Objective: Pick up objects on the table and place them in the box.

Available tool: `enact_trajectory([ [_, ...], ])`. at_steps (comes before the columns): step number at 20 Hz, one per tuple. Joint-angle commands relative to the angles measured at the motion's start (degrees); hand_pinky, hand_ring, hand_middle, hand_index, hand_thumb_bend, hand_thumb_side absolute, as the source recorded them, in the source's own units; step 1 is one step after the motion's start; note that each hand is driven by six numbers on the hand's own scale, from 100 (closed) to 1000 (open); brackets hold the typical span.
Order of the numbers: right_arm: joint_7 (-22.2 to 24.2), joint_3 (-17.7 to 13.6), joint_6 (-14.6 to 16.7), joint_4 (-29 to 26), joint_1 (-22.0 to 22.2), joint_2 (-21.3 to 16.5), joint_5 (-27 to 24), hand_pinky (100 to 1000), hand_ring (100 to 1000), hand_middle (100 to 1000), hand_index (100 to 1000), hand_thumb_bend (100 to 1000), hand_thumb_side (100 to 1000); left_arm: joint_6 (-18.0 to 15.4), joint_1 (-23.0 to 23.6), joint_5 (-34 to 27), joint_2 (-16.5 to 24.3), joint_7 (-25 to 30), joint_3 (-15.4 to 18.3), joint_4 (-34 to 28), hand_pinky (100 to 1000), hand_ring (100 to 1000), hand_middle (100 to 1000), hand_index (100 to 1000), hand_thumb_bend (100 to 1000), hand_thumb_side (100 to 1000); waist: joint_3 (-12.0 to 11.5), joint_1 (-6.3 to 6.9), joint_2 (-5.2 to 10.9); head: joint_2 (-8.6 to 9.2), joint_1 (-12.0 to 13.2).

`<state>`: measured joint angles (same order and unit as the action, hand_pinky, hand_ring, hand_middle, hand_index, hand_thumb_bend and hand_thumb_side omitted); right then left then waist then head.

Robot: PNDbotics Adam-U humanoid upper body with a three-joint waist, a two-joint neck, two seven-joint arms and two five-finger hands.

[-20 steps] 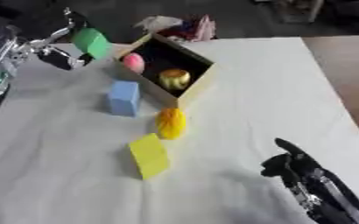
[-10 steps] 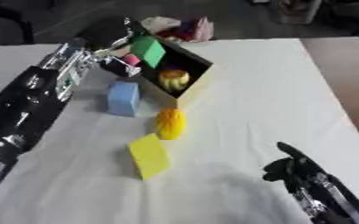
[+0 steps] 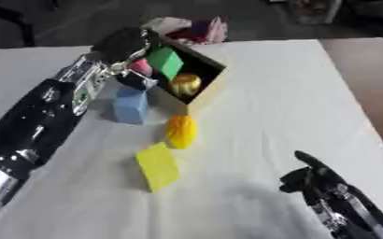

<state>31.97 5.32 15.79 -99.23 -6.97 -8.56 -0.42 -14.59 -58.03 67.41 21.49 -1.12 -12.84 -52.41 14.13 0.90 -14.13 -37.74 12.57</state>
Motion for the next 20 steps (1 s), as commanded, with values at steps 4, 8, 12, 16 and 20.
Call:
enact_trajectory([
  [4,0.2,-0.1,0.1,-0.7,-0.4,-0.2,-0.4,721,683,681,1000,100,686,0.4,-1.2,1.0,0.9,0.6,0.2,-0.8,769,706,749,925,311,252,-0.1,-0.25,0.90,0.63,-0.1],
  [8,0.2,-0.2,0.1,-0.7,-0.3,-0.2,-0.4,721,683,681,1000,100,685,0.0,-1.3,0.7,1.3,2.2,0.2,-1.2,791,745,796,948,362,264,-0.2,-0.28,0.94,0.72,-0.2],
  [12,0.1,-0.2,0.2,-0.7,-0.3,-0.2,-0.4,721,683,681,1000,100,686,-0.9,-1.4,0.8,2.0,4.7,0.0,-2.0,819,782,836,961,452,281,-0.3,-0.31,0.95,0.69,-0.3],
  [16,0.0,-0.4,0.2,-0.7,-0.3,-0.3,-0.3,721,683,681,1000,100,687,-2.3,-1.5,-0.5,3.7,7.1,-0.2,-4.4,822,784,831,950,416,283,-0.6,-0.22,0.94,0.73,-0.8],
  [20,-0.4,-0.8,0.1,-0.6,-0.1,-0.6,0.1,721,683,681,1000,100,689,-5.3,-1.1,-4.0,6.8,10.5,-1.8,-8.4,804,748,790,924,320,290,-1.2,0.15,0.98,0.73,-1.8],
])
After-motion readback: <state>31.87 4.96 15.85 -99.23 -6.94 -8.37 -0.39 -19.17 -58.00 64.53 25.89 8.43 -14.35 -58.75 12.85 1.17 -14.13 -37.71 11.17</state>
